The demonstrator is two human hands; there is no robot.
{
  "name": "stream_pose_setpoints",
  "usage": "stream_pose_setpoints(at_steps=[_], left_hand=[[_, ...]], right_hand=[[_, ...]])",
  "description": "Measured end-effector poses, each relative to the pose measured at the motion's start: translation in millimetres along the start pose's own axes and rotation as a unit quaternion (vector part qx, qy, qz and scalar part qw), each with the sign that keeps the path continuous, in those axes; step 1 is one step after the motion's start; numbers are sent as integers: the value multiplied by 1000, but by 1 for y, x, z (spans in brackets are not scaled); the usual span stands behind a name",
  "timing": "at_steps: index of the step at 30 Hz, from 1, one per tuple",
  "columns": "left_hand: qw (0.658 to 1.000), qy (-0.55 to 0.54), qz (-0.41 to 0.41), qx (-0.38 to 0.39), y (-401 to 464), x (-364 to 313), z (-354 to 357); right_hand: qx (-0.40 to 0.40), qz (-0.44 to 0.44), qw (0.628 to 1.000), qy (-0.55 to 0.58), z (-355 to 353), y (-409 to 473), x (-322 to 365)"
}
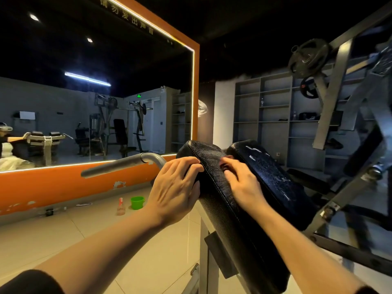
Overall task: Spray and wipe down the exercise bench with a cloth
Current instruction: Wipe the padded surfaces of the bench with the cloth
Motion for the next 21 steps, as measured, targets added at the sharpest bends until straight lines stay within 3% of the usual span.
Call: stream_pose_setpoints(at_steps=[2, 4, 6, 9, 10, 14, 16, 21], left_hand=[[1000, 1, 0, 3, -1, 0, 1], [1000, 2, -1, 11, 0, -3, 1], [1000, 9, 4, 27, -1, -9, -1], [998, 2, 35, 52, -9, -26, -1], [998, -6, 45, 52, -14, -33, 0], [997, -51, 53, 31, -19, -63, 7], [995, -77, 52, 19, -18, -77, 11], [992, -75, 90, 38, -33, -106, 11]], right_hand=[[27, -96, 994, 49, 0, -28, 33], [41, -130, 989, 59, -4, -40, 31], [25, -69, 997, 36, -12, -33, -7], [6, 98, 995, -30, -23, -37, -58], [2, 109, 994, -30, -23, -44, -59], [31, -68, 995, 65, -20, -96, 6], [53, -98, 992, 67, -21, -107, 4], [10, 144, 989, -8, -42, -107, -76]])
Point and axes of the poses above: each hand's wrist, its own y-axis towards the middle knuckle, its own z-axis out of the palm, x = y × z, the point moved 5 cm from there along y, towards the middle knuckle, and after that the axes turned 5 degrees about -y, right-handed, at the moved point
